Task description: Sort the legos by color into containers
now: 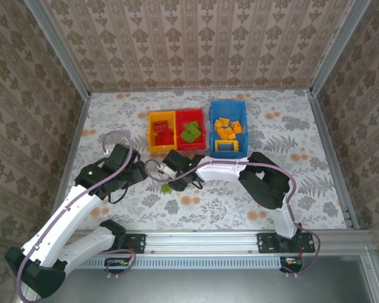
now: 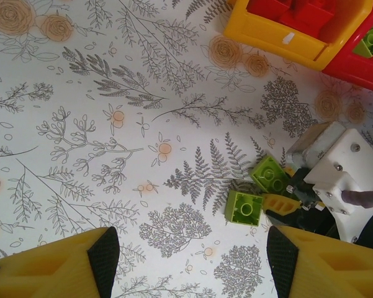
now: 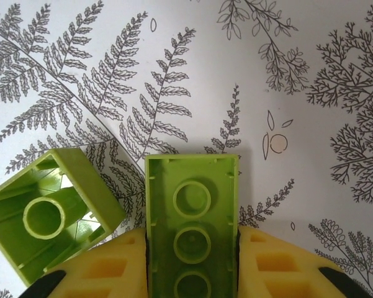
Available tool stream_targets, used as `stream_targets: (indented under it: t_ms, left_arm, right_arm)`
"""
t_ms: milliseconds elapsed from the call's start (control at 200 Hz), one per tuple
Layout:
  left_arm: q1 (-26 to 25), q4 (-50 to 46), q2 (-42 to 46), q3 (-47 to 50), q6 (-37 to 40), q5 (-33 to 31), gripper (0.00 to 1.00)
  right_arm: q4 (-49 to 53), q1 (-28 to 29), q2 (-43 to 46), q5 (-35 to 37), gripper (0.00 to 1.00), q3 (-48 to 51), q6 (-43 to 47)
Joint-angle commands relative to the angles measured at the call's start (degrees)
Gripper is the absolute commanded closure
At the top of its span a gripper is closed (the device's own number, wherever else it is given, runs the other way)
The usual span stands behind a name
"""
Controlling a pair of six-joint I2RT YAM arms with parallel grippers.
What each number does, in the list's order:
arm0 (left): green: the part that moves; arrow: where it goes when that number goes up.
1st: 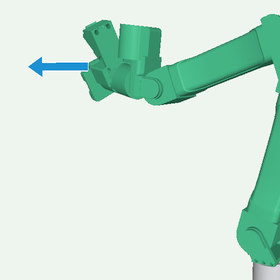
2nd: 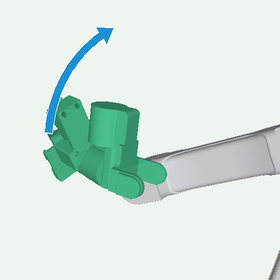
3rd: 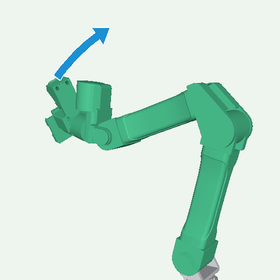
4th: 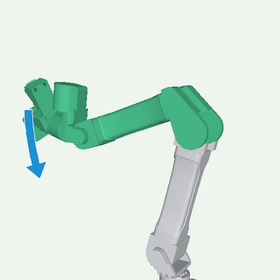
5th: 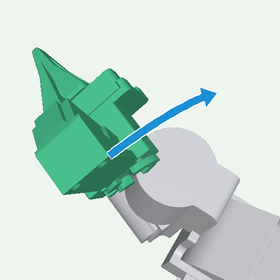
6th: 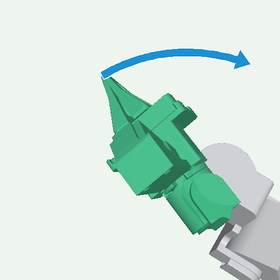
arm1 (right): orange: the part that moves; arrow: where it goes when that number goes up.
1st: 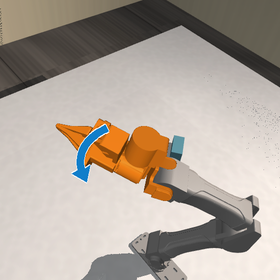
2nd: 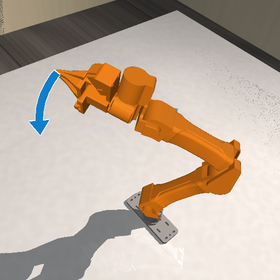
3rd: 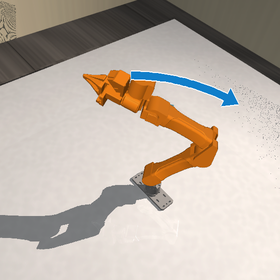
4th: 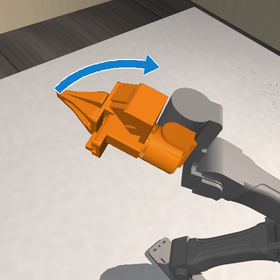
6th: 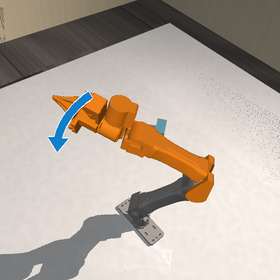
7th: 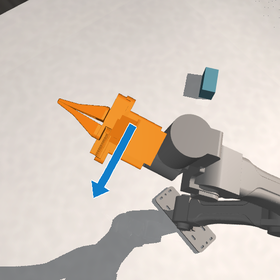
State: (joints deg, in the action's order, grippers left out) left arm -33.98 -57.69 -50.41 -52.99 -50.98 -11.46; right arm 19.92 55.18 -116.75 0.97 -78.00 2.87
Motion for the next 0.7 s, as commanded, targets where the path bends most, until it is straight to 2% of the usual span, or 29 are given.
stream_targets:
  t_ms: [0, 165, 285, 425, 500, 695]
  left_arm:
    - [0.59, 2.14, -0.37, 0.44, 1.86, 1.79, 0.33]
    - [-0.08, 10.81, -2.52, 0.09, 5.03, 6.60, 0.33]
    - [-2.34, 15.44, -6.77, -1.75, 7.96, 7.16, 0.33]
    - [-5.29, 18.45, -12.90, -5.35, 11.67, 7.51, 0.33]
    - [-6.54, 19.63, -15.42, -7.16, 13.19, 7.51, 0.33]
    - [-7.52, 20.70, -18.92, -10.05, 15.07, 7.52, 0.33]
  right_arm:
    - [2.38, -0.60, 4.37, 1.27, 0.75, 1.54, -1.33]
    - [1.87, -6.25, 14.52, 0.65, 0.76, 4.15, -6.92]
    - [2.07, -11.94, 16.47, -2.29, 0.76, 3.71, -11.41]
    - [4.32, -16.32, 12.89, -4.39, 0.76, -2.54, -14.69]
    - [7.50, -18.00, 8.90, -5.14, 0.76, -9.11, -16.85]
    - [13.60, -20.53, -0.64, -5.91, 0.75, -21.85, -22.04]
